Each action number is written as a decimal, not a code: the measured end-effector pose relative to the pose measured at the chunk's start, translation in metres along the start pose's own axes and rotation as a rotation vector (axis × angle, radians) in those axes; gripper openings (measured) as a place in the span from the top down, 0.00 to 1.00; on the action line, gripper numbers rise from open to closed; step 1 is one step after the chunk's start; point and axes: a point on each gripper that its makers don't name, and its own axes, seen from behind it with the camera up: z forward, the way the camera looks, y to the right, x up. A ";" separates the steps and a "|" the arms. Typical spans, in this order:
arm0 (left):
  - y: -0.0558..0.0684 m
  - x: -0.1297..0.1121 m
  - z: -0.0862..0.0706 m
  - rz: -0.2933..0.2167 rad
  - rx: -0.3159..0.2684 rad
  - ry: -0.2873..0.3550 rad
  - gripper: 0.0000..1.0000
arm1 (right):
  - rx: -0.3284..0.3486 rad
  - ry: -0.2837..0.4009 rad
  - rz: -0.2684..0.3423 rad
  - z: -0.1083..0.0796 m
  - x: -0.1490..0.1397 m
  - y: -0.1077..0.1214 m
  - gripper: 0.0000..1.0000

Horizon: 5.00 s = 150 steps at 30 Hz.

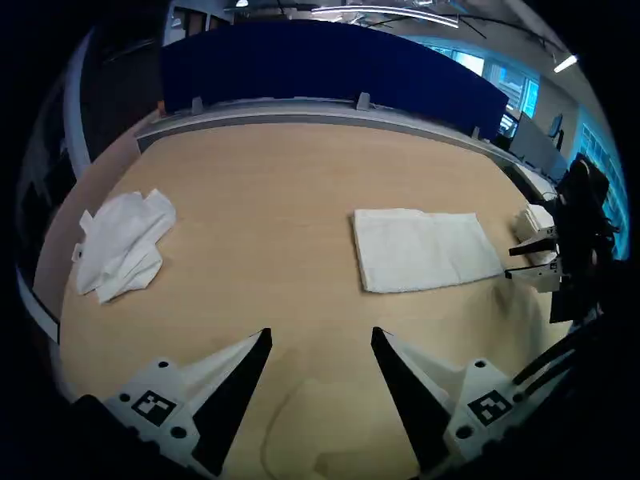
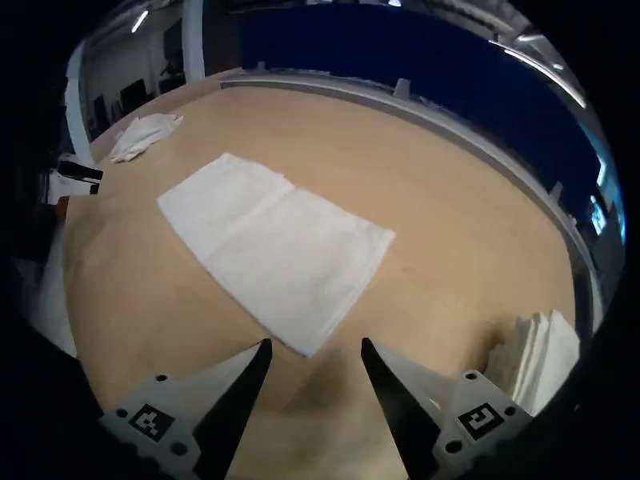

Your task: Fold towel

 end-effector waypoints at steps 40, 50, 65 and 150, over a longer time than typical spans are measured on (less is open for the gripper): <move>-0.018 -0.018 -0.015 -0.044 0.029 -0.010 0.08 | 0.088 -0.043 -0.050 0.020 -0.008 -0.008 0.96; -0.021 -0.018 -0.021 -0.051 0.031 -0.008 0.08 | 0.075 0.000 -0.059 0.008 0.018 -0.007 0.96; -0.024 -0.012 -0.028 -0.092 0.031 0.025 0.08 | 0.093 0.134 -0.168 -0.016 0.122 -0.029 0.96; -0.027 -0.010 -0.063 -0.146 0.065 0.073 0.08 | 0.248 -0.013 -0.242 0.064 0.097 -0.138 0.35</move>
